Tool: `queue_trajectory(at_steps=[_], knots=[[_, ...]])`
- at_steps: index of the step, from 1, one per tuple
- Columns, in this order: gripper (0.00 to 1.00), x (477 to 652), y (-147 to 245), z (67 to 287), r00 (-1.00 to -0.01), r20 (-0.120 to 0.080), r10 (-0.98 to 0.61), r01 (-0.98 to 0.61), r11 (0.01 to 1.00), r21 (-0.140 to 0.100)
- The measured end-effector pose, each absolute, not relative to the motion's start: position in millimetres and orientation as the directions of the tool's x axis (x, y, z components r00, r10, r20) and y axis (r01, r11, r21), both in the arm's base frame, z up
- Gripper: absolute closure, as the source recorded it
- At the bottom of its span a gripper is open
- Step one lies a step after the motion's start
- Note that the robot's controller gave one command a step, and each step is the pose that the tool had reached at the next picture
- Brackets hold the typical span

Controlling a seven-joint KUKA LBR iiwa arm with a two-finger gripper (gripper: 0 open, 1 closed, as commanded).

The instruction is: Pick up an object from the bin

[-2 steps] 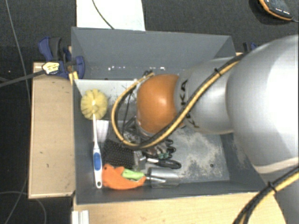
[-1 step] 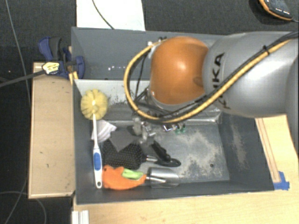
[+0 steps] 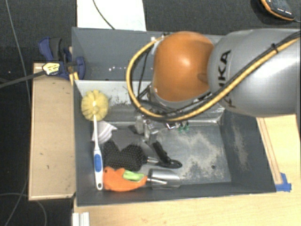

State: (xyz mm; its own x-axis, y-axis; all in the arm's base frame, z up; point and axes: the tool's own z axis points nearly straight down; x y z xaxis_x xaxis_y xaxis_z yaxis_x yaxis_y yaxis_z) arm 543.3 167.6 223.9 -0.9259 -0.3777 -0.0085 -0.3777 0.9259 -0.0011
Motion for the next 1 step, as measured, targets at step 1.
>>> queue_trajectory(at_steps=[1], knots=[[1.00, 559.5, 171.0, 245.2, -0.880, -0.014, -0.475, -0.475, 0.880, -0.002]])
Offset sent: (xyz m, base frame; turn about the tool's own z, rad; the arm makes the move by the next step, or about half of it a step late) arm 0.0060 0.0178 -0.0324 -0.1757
